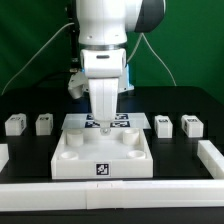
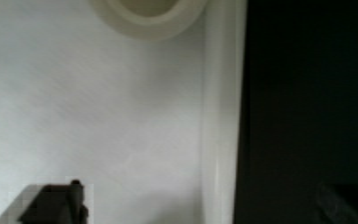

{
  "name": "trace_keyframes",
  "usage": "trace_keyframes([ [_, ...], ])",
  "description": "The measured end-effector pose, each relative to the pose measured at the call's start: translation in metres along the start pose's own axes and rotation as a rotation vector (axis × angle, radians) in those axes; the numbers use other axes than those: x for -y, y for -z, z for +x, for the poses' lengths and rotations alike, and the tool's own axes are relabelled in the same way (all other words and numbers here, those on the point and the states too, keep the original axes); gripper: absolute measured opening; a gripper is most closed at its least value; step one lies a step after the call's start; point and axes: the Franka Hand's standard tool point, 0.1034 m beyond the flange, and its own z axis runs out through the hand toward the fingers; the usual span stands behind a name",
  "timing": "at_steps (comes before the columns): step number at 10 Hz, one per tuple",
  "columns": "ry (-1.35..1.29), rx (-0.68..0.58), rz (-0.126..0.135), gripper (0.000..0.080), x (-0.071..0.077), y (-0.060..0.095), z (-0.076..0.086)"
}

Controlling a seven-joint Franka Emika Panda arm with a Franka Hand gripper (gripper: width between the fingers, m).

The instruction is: Assemble one leg

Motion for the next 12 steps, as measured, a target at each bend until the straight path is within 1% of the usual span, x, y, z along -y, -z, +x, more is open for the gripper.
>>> trace_keyframes([
  [1,0.020,-0.004,0.000,0.0650,0.002,-0.008,-0.001],
  [2,0.015,-0.007,0.012,0.0650,0.006,-0.014,-0.003],
  [3,0.011,-0.009,0.019,0.0650,0.007,-0.017,-0.004],
  [7,-0.017,-0.007,0.025,0.0650,0.009,-0.019,-0.008],
  [8,-0.024,-0.007,0.026,0.0554,0.009,-0.019,-0.008],
  [9,-0.024,-0.007,0.026,0.0554,0.009,-0.019,-0.008],
  [10,-0.024,-0.007,0.026,0.0372,0.009,-0.019,-0.008],
  [11,-0.024,-0.007,0.026,0.0236,0.009,-0.019,-0.008],
  [12,-0.024,-0.007,0.026,0.0236,0.009,-0.019,-0.008],
])
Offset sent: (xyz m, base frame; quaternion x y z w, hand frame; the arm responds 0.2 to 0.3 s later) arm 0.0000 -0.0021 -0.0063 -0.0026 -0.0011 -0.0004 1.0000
